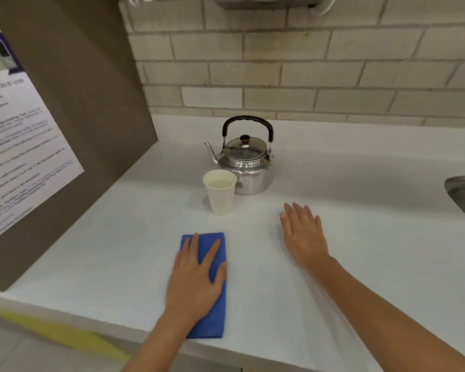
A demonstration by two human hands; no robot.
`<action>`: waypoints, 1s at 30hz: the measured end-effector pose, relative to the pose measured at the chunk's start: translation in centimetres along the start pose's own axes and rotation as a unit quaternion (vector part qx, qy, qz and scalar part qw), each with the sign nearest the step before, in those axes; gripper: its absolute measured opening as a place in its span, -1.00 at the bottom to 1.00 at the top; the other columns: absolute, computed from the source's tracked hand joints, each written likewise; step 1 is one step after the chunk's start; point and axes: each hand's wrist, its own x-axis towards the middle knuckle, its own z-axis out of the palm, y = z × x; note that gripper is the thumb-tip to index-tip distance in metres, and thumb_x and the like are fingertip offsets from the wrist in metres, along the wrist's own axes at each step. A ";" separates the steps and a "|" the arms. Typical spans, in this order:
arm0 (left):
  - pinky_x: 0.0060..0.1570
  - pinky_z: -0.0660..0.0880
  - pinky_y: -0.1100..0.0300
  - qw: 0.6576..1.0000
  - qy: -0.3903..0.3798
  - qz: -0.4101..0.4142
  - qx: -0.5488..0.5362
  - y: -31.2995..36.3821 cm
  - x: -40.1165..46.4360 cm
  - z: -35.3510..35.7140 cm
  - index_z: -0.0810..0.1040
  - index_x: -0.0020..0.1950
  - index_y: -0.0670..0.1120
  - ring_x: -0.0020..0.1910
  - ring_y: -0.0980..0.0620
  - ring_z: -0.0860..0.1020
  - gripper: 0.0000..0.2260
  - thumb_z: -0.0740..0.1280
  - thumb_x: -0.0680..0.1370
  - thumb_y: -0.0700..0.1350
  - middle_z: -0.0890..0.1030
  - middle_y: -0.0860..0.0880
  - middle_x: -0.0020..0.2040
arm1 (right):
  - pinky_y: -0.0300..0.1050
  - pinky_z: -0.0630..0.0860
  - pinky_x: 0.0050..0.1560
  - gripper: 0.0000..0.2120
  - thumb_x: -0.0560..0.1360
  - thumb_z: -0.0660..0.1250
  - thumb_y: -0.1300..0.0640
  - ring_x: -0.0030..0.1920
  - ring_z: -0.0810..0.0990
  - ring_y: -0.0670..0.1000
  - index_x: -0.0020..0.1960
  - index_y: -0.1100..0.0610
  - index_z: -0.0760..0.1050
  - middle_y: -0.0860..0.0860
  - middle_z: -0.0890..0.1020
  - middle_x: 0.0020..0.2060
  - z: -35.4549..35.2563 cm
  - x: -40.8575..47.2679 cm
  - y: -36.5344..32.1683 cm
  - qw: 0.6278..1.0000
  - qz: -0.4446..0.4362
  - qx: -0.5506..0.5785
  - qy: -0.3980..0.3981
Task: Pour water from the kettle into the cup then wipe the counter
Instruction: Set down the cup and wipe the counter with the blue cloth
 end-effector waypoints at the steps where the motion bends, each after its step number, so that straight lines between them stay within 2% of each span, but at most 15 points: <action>1: 0.49 -0.11 0.09 1.000 0.004 -0.024 0.007 -2.4 0.2 -1.2 0.00 0.48 0.20 0.53 -0.02 -0.11 -0.50 0.00 0.55 0.22 -0.08 -0.06 0.56 | 0.11 -0.10 0.51 -0.53 0.61 -0.14 -0.05 0.52 -0.03 0.08 0.48 0.05 0.09 0.04 0.14 0.51 0.4 0.2 -0.8 1.000 -0.004 0.000 -0.005; 6: 0.50 -0.06 -0.01 0.995 0.014 -0.088 0.042 -9.2 6.7 -3.9 0.01 0.50 0.12 0.52 -0.14 -0.04 -0.52 -0.01 0.58 0.15 -0.01 -0.15 0.55 | 0.12 -0.11 0.51 -0.53 0.61 -0.14 -0.06 0.52 -0.03 0.07 0.48 0.03 0.09 0.02 0.14 0.51 1.8 1.2 -2.6 1.000 0.006 -0.008 -0.001; 10: 0.49 -0.08 -0.05 0.994 0.011 -0.094 0.061 -10.1 14.2 -3.4 -0.01 0.50 0.11 0.51 -0.20 -0.05 -0.52 -0.05 0.59 0.13 -0.01 -0.19 0.55 | 0.11 -0.09 0.51 -0.53 0.61 -0.14 -0.05 0.52 -0.02 0.07 0.48 0.03 0.08 0.01 0.14 0.51 2.1 2.1 -2.8 0.999 0.037 -0.019 0.013; 16: 0.49 -0.10 -0.06 0.997 -0.022 0.000 0.075 -6.9 22.3 -2.1 -0.01 0.50 0.08 0.51 -0.20 -0.03 -0.54 -0.08 0.61 0.10 -0.01 -0.18 0.55 | 0.10 -0.09 0.50 -0.55 0.61 -0.12 -0.04 0.51 -0.01 0.05 0.48 0.02 0.08 -0.01 0.16 0.50 2.6 3.8 -3.6 0.996 0.081 -0.011 0.044; 22: 0.48 -0.14 0.02 0.993 -0.033 0.102 0.048 -6.9 21.6 -1.0 0.01 0.50 0.10 0.52 -0.13 -0.04 -0.55 -0.06 0.60 0.09 0.00 -0.13 0.55 | 0.10 -0.07 0.49 -0.55 0.61 -0.11 -0.03 0.51 0.02 0.06 0.48 0.03 0.08 0.00 0.18 0.49 3.1 5.1 -4.6 0.992 0.109 -0.026 0.051; 30: 0.49 -0.11 -0.01 0.994 -0.029 0.097 0.052 -7.8 23.2 -0.9 0.01 0.50 0.12 0.52 -0.13 -0.04 -0.55 -0.07 0.60 0.10 -0.01 -0.13 0.56 | 0.11 -0.02 0.49 -0.55 0.61 -0.11 -0.03 0.49 0.06 0.05 0.47 0.05 0.12 -0.02 0.22 0.47 3.5 5.8 -5.1 0.991 0.118 -0.040 0.057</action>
